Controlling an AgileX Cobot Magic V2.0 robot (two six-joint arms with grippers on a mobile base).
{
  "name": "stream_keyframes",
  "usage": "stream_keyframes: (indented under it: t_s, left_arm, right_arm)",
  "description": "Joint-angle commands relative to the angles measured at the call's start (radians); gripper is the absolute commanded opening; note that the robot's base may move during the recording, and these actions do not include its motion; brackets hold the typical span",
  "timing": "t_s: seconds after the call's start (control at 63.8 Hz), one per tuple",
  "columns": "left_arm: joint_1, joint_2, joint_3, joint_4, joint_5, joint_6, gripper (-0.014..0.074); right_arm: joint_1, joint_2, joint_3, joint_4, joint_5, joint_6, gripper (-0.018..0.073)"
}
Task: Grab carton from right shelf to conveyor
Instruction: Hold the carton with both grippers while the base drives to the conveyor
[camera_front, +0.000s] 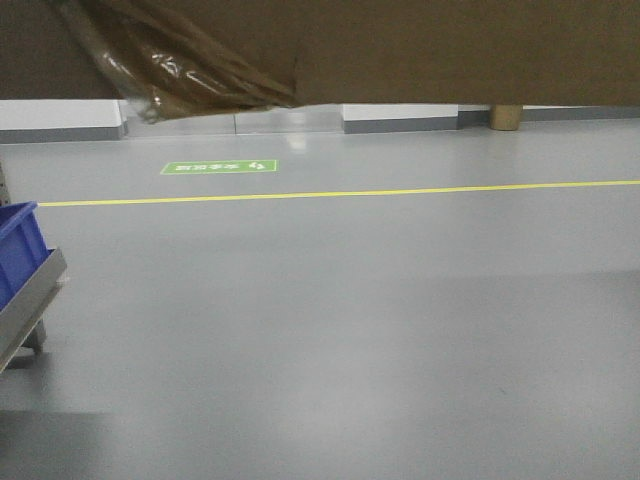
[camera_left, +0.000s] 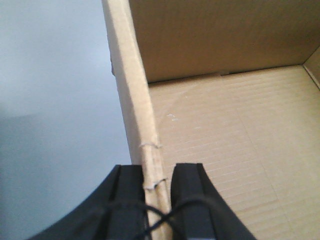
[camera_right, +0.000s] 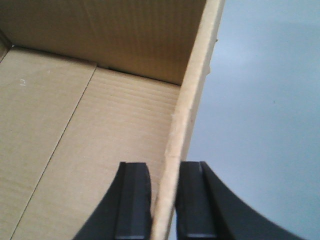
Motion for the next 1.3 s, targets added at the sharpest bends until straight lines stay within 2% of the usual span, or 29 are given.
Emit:
stream_keyframes:
  t_s: [0.0,1.286]
  left_arm:
    - [-0.008,-0.014,-0.006,-0.004,-0.034,0.01,-0.0017]
    - [-0.008,-0.014,-0.006,0.0,-0.034,0.01,-0.0017]
  right_arm:
    - [-0.003,-0.009,-0.003,-0.013,-0.038,-0.017,-0.0069]
    - [-0.003,-0.009,-0.003,-0.013,-0.038,-0.017,-0.0069]
